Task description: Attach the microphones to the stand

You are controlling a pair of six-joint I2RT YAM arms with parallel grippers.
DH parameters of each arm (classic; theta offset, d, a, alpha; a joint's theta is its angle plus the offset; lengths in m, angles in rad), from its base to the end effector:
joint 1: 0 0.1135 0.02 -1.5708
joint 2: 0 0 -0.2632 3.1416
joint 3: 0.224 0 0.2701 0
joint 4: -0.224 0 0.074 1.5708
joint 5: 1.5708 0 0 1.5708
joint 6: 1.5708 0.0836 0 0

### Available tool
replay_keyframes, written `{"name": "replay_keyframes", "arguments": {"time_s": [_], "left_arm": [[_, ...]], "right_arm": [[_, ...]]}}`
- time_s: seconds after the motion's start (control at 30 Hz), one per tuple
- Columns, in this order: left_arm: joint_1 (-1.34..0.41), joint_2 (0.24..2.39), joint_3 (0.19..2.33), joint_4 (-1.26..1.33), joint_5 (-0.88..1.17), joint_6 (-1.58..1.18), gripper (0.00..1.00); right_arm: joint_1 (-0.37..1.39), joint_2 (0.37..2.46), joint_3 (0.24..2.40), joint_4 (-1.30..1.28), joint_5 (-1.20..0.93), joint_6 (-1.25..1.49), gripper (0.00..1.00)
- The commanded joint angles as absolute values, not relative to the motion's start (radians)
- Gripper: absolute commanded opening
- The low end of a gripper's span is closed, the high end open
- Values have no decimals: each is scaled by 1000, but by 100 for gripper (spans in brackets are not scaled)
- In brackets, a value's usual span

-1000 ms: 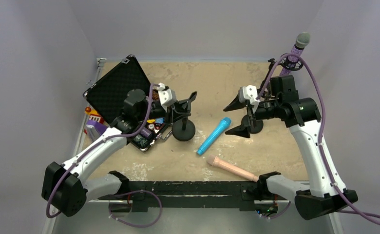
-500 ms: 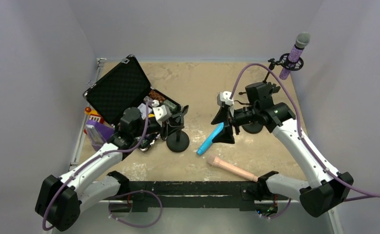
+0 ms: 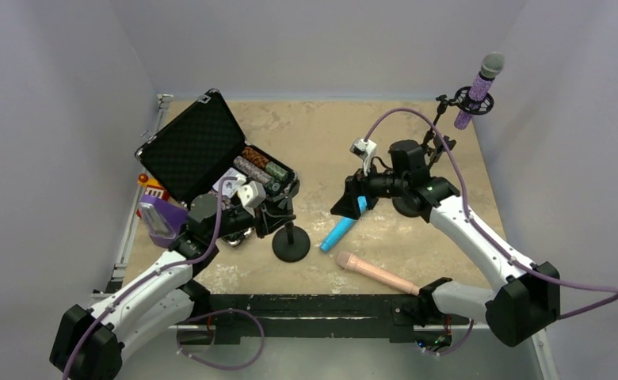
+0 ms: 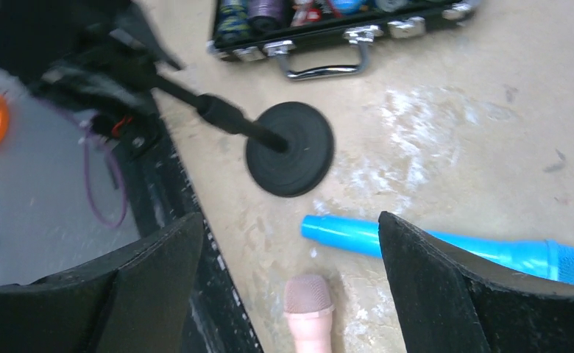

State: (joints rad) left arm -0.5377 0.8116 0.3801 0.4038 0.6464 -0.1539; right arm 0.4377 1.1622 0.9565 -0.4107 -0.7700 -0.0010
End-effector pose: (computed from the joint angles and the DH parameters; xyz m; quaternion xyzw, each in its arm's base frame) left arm 0.1836 -0.1681 0.2449 0.3470 0.6250 -0.4383 0.5448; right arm 0.2424 0.1777 0.2825 -0.3475 0.7660 0.4179 0.3433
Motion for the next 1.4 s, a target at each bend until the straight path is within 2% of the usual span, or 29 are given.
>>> {"name": "replay_keyframes", "arguments": {"time_s": [0.0,0.1,0.33,0.47,0.57,0.63,0.8,1.2,1.27,1.37], "left_arm": [[-546,843,422,396,627,-176,27],[-549,803,431,326,568,-190,50],[-547,600,462,82,404,-199,83],[-547,488,514,-128,319,-182,86],[-547,399,552,-248,247,-169,86],[-547,343,577,-323,214,-151,87],[-547,257,648,-472,194,-77,88],[-547,203,566,-475,222,-69,89],[-547,212,569,-476,233,-63,89],[-546,222,568,-473,244,-56,89]], "right_arm": [[480,1220,942,-278,-449,273,92],[526,1244,949,-283,-309,333,93],[571,1235,886,-283,-132,429,93],[570,1178,801,-262,-53,491,90],[570,1205,781,-258,-42,498,90],[570,1234,771,-246,-43,495,86],[570,1317,777,-258,63,518,85],[571,1540,847,-256,73,565,84],[576,1582,874,-256,61,555,82],[580,1656,918,-244,-78,516,66]]}}
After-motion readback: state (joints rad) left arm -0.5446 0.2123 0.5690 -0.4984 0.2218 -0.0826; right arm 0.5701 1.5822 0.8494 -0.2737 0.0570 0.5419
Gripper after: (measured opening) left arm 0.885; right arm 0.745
